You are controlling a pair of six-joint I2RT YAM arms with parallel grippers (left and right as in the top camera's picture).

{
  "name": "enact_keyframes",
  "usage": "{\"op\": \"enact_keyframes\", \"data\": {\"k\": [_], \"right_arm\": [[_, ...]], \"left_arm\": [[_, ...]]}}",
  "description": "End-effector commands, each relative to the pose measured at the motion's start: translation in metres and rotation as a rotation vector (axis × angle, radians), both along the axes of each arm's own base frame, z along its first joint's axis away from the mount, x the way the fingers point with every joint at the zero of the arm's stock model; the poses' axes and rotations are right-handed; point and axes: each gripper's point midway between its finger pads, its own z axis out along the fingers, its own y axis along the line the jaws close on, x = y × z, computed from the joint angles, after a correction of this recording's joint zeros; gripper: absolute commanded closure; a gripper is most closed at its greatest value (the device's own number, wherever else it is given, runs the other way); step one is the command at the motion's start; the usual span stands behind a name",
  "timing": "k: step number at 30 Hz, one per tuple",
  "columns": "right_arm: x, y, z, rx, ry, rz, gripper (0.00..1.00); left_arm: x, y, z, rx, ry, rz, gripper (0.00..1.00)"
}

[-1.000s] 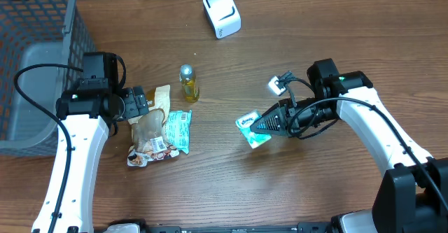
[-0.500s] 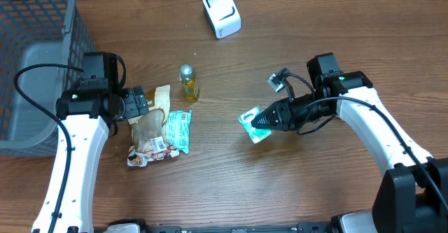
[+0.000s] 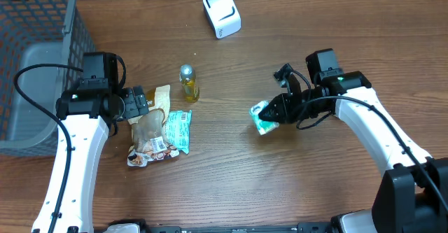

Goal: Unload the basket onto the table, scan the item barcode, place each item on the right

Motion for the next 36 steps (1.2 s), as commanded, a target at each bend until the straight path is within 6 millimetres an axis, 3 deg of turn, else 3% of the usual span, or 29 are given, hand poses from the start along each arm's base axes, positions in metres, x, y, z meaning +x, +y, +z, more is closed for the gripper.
{"op": "enact_keyframes", "data": {"k": [1,7,11,15,20,28,36], "right_arm": [[0.014,-0.009,-0.011,-0.174,-0.004,-0.145,0.96],[0.031,-0.001,-0.018,-0.335,-0.124,-0.214,0.96],[0.040,0.007,-0.004,-0.376,-0.181,-0.230,0.96],[0.049,0.009,0.031,-0.377,-0.212,-0.241,0.96],[0.065,0.004,0.094,-0.391,-0.295,-0.288,0.97],[0.109,0.004,0.184,-0.394,-0.494,-0.358,0.97],[0.160,0.022,0.227,-0.364,-0.766,-0.375,0.96]], "left_arm": [[0.004,0.000,0.006,0.003,-0.015,-0.014,0.00],[0.004,0.000,0.006,0.003,-0.015,-0.014,0.00],[0.004,0.000,0.006,0.003,-0.015,-0.013,0.00],[0.004,0.000,0.006,0.003,-0.015,-0.013,0.00],[0.004,0.000,0.006,0.003,-0.015,-0.014,0.01],[0.004,0.000,0.006,0.003,-0.015,-0.013,0.00],[0.004,0.000,0.006,0.003,-0.015,-0.014,0.01]]}}
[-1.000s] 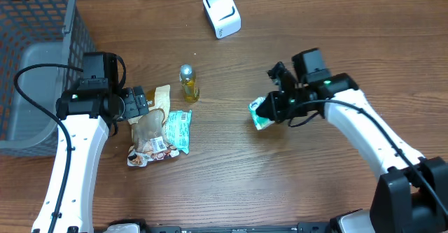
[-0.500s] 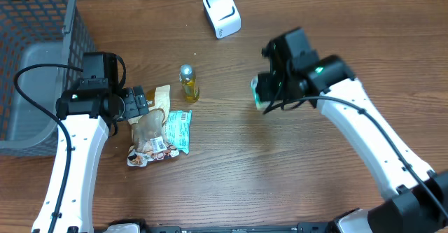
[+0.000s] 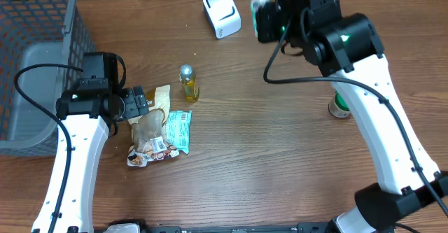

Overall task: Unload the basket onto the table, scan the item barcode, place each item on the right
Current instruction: 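Carry the Kleenex pack with the right gripper to the white scanner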

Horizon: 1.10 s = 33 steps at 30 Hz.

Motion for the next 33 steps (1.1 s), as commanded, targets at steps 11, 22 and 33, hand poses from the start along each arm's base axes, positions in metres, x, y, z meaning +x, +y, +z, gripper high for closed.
{"op": "enact_keyframes", "data": {"k": [11,22,33], "right_arm": [[0.069,0.042,-0.009,-0.135,-0.241,0.061,0.96],[0.133,0.065,-0.088,-0.282,-0.298,0.096,0.96],[0.181,0.080,-0.170,-0.286,-0.336,0.061,0.96]], "left_arm": [[0.004,0.000,0.006,0.002,-0.015,-0.014,0.01],[0.004,0.000,0.006,0.003,-0.015,-0.013,0.01],[0.004,0.000,0.006,0.002,-0.015,-0.014,0.01]]}}
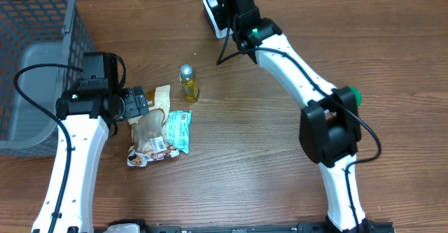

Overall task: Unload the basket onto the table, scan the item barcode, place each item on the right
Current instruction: 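Carry the Kleenex pack with the right gripper to the white scanner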

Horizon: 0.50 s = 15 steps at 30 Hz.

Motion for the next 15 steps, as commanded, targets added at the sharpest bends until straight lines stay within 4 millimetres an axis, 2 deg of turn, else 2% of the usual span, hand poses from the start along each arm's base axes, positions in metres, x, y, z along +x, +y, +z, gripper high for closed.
{"op": "enact_keyframes", "data": {"k": [1,7,15], "right_arm": [[0.013,-0.001,-0.009,-0.001,-0.034,-0.020,0.96],[0.024,0.000,-0.028,0.008,-0.053,-0.026,0.96],[0.025,-0.001,-0.048,-0.003,-0.030,-0.028,0.96]], "left_arm": [[0.004,0.000,0.006,0.003,-0.015,-0.013,0.01],[0.004,0.000,0.006,0.003,-0.015,-0.014,0.00],[0.004,0.000,0.006,0.003,-0.015,-0.013,0.01]]}}
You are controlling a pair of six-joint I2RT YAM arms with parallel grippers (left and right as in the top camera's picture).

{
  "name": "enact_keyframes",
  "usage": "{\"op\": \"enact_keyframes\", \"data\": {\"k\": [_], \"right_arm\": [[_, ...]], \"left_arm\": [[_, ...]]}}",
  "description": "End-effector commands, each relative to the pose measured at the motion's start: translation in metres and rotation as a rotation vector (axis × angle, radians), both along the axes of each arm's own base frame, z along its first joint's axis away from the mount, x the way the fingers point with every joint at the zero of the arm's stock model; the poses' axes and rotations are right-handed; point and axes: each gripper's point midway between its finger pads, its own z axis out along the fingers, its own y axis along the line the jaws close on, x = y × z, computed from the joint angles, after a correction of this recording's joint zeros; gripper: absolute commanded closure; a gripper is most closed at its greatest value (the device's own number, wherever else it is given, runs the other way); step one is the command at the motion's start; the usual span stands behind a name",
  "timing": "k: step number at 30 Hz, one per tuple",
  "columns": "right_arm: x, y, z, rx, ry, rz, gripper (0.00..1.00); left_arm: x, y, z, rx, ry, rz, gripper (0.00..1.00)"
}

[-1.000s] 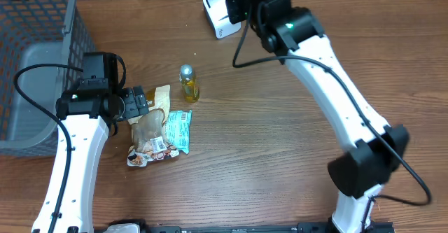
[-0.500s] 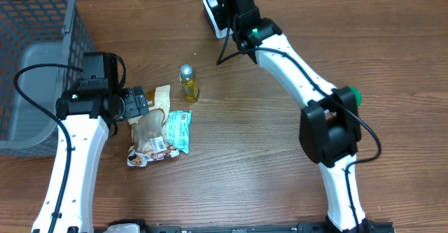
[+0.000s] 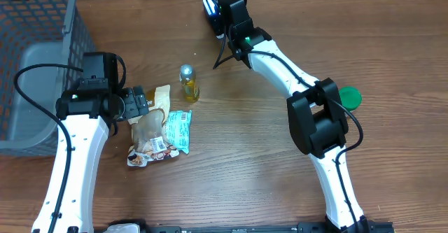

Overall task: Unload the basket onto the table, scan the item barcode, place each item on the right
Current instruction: 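Carry the Kleenex pack with the right gripper to the white scanner, then move the Kleenex pack back down to the table center-right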

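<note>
My right arm reaches across to the table's far edge, its gripper over the white scanner [image 3: 212,19]. The arm covers most of the scanner. A bluish-teal sliver of the packet [image 3: 208,1] shows at the gripper's tip, which looks shut on it; the fingers themselves are hard to make out. My left gripper [image 3: 140,101] stands open at the left, right over the top of a pile of snack packets [image 3: 155,136].
A grey mesh basket [image 3: 35,23] fills the far left corner. A small bottle of yellow liquid [image 3: 187,82] stands right of the left gripper. A teal wrapper [image 3: 178,129] lies in the pile. A green round thing [image 3: 349,96] shows beside the right arm.
My right gripper has shifted slightly left and farther back over the scanner, and the arm's elbow has swung a little left. The left arm and the pile have not moved.
My right gripper first held a teal packet low over the table's middle right. Then it was high near the back edge, right of the scanner, packet in its jaws. Then it was at the scanner, and now sits over it. The left arm stayed still throughout.
</note>
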Motion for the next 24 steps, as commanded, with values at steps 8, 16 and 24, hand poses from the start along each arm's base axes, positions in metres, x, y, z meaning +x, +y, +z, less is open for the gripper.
{"op": "enact_keyframes", "data": {"k": [8,16,24], "right_arm": [[0.010,-0.014,-0.004,0.002,0.000,-0.029,0.95],[-0.002,-0.022,0.037,0.009,0.006,-0.029,0.91],[-0.059,-0.050,0.100,0.080,0.163,-0.110,0.91]], "left_arm": [[0.004,0.000,0.006,0.003,-0.015,-0.014,0.00],[0.004,0.000,0.006,0.003,-0.015,-0.014,0.00],[0.004,0.000,0.006,0.003,-0.015,-0.014,0.01]]}}
